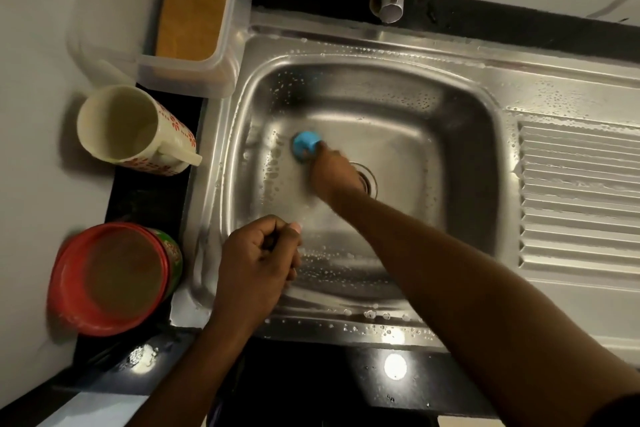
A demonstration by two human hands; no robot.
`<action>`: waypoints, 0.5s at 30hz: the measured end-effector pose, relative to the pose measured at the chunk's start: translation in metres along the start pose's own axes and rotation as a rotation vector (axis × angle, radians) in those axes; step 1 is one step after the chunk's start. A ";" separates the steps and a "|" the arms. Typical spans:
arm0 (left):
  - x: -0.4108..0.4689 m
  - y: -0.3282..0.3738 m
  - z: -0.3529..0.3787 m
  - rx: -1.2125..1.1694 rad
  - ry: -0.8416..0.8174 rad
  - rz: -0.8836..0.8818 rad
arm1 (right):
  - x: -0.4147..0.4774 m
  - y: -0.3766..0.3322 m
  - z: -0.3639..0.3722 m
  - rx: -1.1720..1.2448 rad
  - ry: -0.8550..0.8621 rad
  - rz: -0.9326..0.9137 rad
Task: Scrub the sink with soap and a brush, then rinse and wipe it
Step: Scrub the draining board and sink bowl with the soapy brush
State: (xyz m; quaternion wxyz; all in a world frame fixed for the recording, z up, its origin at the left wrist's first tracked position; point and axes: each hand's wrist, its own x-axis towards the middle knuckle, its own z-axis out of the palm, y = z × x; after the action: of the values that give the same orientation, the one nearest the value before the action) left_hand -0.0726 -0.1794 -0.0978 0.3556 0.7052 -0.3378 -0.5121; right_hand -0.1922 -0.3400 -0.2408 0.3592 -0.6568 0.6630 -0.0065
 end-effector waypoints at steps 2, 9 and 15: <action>0.000 0.001 0.001 0.001 0.009 -0.003 | -0.021 -0.008 0.017 -0.095 -0.039 -0.143; 0.001 0.003 0.005 -0.037 -0.018 -0.014 | -0.017 0.053 -0.026 -0.219 -0.055 -0.088; -0.001 -0.002 0.003 -0.034 -0.008 -0.022 | 0.025 0.040 -0.044 -0.135 0.088 0.033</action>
State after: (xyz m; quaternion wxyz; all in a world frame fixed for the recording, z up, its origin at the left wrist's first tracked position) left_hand -0.0752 -0.1782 -0.0997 0.3603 0.7008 -0.3226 -0.5243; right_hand -0.2448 -0.3765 -0.2387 0.2849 -0.6676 0.6877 0.0152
